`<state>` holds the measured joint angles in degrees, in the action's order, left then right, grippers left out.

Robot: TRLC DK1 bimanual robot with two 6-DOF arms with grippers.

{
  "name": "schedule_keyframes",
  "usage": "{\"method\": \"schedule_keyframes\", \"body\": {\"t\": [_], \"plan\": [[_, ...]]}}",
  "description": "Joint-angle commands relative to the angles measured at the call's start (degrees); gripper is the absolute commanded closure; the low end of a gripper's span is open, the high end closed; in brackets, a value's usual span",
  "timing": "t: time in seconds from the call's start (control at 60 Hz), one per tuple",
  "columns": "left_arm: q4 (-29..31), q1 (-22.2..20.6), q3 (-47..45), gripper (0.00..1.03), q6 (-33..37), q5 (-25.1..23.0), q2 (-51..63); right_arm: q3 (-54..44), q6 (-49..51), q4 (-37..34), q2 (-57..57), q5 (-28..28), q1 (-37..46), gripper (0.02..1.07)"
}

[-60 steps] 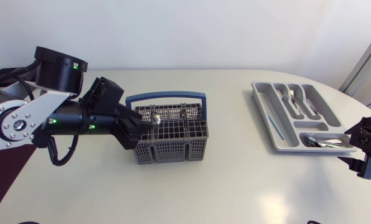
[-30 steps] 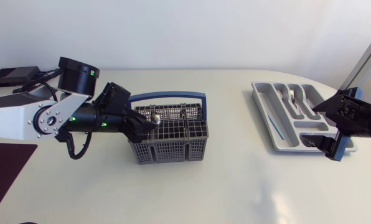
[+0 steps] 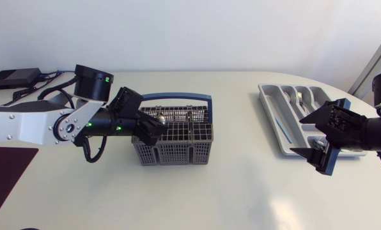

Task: Transfer all utensils from the basket to the drawer tray.

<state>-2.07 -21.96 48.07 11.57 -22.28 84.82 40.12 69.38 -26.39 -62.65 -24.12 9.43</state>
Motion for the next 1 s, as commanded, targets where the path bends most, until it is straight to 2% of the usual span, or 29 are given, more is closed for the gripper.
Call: {"method": "schedule_keyframes", "body": {"t": [0.0,0.3,0.683,0.8,0.983], "plan": [[-0.75,-0.72,1.5,0.5,-1.29,-0.66,1.05,-1.62,-1.45,0.03,1.31,0.21,-1.08,0.06],[-0.92,0.16,2.02,0.8,-2.96,-4.7,1.67,-2.94,-1.18,0.29,2.36,0.21,-1.78,0.06],[0.66,2.18,1.32,0.8,-1.03,-4.88,-0.35,-3.73,-0.74,0.38,3.15,0.3,-1.78,0.06],[3.12,2.71,1.41,0.8,0.12,-5.31,-1.23,-3.47,-1.01,-0.24,3.94,0.13,-2.22,0.06],[4.0,3.94,0.7,0.8,0.47,-6.37,-4.13,-0.22,-9.71,-4.37,5.88,1.71,-10.84,0.06]]}}
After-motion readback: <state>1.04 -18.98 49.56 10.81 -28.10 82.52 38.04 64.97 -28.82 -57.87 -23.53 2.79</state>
